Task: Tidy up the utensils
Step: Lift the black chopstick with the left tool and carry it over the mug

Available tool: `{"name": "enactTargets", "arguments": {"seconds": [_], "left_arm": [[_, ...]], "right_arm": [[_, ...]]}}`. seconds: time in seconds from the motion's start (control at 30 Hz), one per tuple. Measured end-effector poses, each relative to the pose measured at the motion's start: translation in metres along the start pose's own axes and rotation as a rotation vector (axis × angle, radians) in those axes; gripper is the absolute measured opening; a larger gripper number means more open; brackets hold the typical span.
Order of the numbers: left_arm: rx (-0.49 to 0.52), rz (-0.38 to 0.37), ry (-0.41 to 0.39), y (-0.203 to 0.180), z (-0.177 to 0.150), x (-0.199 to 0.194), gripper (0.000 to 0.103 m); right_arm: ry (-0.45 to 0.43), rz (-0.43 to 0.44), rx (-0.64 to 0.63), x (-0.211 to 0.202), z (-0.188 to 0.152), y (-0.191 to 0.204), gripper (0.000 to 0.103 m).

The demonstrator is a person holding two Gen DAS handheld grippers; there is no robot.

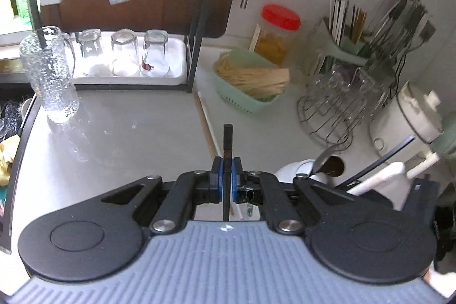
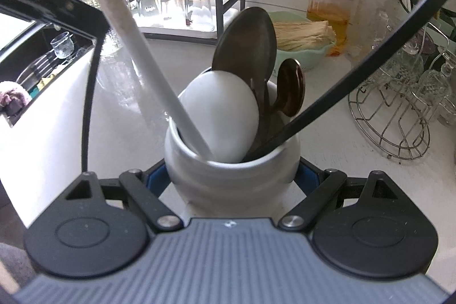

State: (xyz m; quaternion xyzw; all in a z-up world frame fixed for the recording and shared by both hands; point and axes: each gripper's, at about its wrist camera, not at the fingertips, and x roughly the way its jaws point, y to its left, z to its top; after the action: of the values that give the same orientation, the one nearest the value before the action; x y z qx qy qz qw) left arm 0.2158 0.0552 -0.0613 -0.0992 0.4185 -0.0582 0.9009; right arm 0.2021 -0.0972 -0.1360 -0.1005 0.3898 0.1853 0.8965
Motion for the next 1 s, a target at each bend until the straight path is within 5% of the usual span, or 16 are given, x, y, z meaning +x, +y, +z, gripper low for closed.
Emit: {"name": "enactTargets", "arguments": {"seconds": [0.57, 1.0], "left_arm": [[0.011, -0.011, -0.102, -0.025, 0.009, -0.051, 0.006], [0.123, -0.058, -0.195, -0.048, 0.047, -0.102, 0.006]], "right_arm": [[-0.029, 0.011, -0.002, -0.002, -0.004, -0.001, 0.091], [-0.05, -0.002, 0.022, -0.004, -0.008, 0.0, 0.091]]}}
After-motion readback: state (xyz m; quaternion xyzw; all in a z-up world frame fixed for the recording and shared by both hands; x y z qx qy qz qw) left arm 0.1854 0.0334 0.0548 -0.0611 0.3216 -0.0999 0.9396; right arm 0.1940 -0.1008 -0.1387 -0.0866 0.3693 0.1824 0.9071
